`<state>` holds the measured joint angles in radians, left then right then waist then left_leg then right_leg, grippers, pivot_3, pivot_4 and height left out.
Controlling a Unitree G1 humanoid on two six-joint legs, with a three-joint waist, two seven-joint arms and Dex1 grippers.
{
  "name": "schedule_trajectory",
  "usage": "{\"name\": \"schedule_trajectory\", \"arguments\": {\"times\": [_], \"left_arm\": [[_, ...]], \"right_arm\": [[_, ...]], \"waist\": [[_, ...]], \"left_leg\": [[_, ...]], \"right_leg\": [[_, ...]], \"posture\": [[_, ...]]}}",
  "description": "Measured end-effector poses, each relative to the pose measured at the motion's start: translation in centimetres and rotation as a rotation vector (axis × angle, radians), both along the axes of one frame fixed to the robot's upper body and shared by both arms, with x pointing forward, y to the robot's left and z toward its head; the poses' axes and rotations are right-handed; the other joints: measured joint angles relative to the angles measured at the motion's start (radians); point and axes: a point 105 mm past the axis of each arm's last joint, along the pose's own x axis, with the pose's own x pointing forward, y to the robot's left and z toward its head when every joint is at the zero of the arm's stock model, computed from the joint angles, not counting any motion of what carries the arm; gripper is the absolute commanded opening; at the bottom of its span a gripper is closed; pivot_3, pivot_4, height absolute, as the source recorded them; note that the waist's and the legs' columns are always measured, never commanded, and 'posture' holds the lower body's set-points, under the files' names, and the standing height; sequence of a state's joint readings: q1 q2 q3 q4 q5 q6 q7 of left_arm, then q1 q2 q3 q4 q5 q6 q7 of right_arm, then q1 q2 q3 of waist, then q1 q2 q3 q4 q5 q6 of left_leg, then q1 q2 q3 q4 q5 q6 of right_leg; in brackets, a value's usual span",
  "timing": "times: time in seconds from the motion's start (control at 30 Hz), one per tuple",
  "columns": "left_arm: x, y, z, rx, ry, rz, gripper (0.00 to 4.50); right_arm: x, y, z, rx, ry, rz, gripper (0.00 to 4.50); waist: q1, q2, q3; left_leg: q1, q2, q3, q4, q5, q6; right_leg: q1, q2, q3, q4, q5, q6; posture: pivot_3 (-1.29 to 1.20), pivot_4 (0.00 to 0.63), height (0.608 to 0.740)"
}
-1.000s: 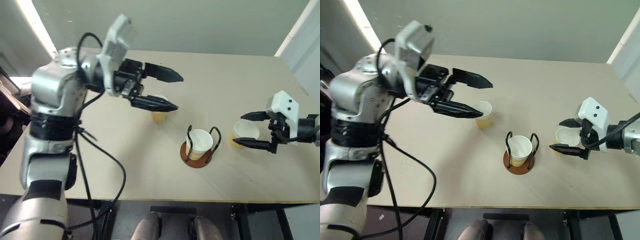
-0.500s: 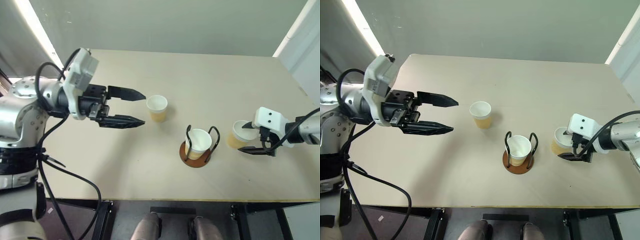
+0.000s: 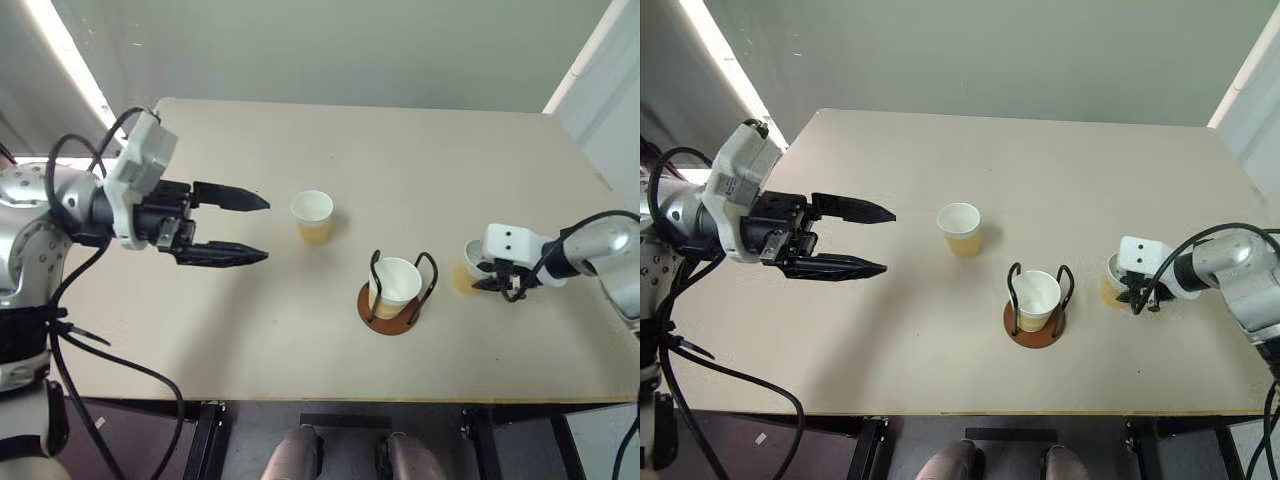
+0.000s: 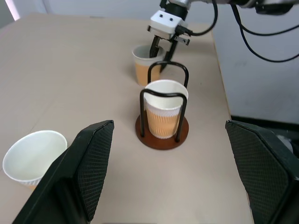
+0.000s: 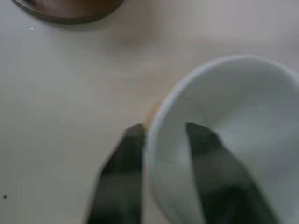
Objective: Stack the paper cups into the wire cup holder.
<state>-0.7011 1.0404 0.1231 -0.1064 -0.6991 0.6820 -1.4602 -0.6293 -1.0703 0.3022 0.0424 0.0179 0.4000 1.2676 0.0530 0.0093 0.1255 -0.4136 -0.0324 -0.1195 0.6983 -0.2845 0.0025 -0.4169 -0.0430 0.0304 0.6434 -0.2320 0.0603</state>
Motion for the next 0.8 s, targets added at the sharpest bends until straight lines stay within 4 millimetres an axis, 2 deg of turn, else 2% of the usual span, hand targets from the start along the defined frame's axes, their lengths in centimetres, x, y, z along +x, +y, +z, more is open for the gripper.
{"name": "schedule_trajectory", "arguments": {"times": [0.03,0.23,0.33,0.4,0.5,0.63,0.7,0.8], "left_arm": [[0.0,0.1,-0.2,0.02,-0.001,-0.005,4.12],[0.2,0.8,-0.5,0.067,-0.006,-0.002,4.12],[0.2,0.8,-0.4,0.07,-0.015,-0.004,4.12],[0.2,0.8,-0.4,0.07,-0.015,-0.004,4.12],[0.2,0.8,-0.3,0.07,-0.018,-0.005,4.12],[0.2,0.6,0.1,0.07,-0.038,-0.017,4.12],[0.4,0.3,0.1,0.07,-0.04,-0.029,4.12],[0.7,0.1,-0.2,0.069,-0.029,-0.047,4.12]], "right_arm": [[0.0,-0.1,0.0,-0.005,0.003,0.004,0.04],[0.0,-0.5,0.8,-0.018,0.017,0.022,0.04],[0.0,-0.8,3.4,-0.013,-0.013,0.018,0.04],[-0.3,-0.3,6.6,0.016,-0.072,0.039,0.04],[-1.3,2.3,11.0,0.054,-0.156,0.137,0.04],[-4.1,7.2,14.4,0.073,-0.21,0.338,0.04],[-5.7,9.2,14.3,0.043,-0.204,0.44,0.04],[-6.5,10.9,12.7,-0.002,-0.153,0.531,0.04]], "waist": [[0.0,0.0,0.0],[0.0,0.0,0.0],[0.0,0.001,0.0],[-0.002,0.001,0.001],[-0.007,0.001,0.001],[-0.01,0.001,0.001],[-0.009,0.001,0.0],[-0.009,0.001,0.001]], "left_leg": [[0.0,0.0,0.0,0.0,0.0,0.0],[0.0,0.0,0.0,0.0,0.0,-0.001],[-0.001,0.0,0.0,-0.001,-0.001,-0.001],[-0.001,0.0,0.0,-0.002,-0.001,-0.002],[-0.001,0.001,0.0,-0.003,-0.001,-0.002],[-0.001,0.001,-0.001,-0.005,-0.001,-0.003],[-0.001,0.001,-0.003,-0.005,-0.001,-0.003],[-0.001,0.0,-0.003,-0.003,-0.001,-0.003]], "right_leg": [[0.0,0.0,0.0,0.0,0.0,0.0],[0.0,0.0,0.0,0.0,0.0,-0.001],[-0.001,0.0,0.0,0.001,-0.001,-0.001],[-0.002,0.0,0.0,0.001,-0.001,-0.002],[-0.002,0.0,0.0,0.001,-0.002,-0.003],[-0.002,0.001,-0.001,0.0,-0.002,-0.004],[-0.001,0.001,-0.002,-0.002,-0.002,-0.004],[-0.001,0.0,-0.002,-0.002,-0.002,-0.004]], "posture": [[0.0,0.15,0.74],[0.0,0.15,0.74],[0.0,0.15,0.74],[0.0,0.15,0.74],[0.0,0.15,0.74],[0.0,0.15,0.74],[0.0,0.15,0.74],[0.0,0.15,0.74]]}}
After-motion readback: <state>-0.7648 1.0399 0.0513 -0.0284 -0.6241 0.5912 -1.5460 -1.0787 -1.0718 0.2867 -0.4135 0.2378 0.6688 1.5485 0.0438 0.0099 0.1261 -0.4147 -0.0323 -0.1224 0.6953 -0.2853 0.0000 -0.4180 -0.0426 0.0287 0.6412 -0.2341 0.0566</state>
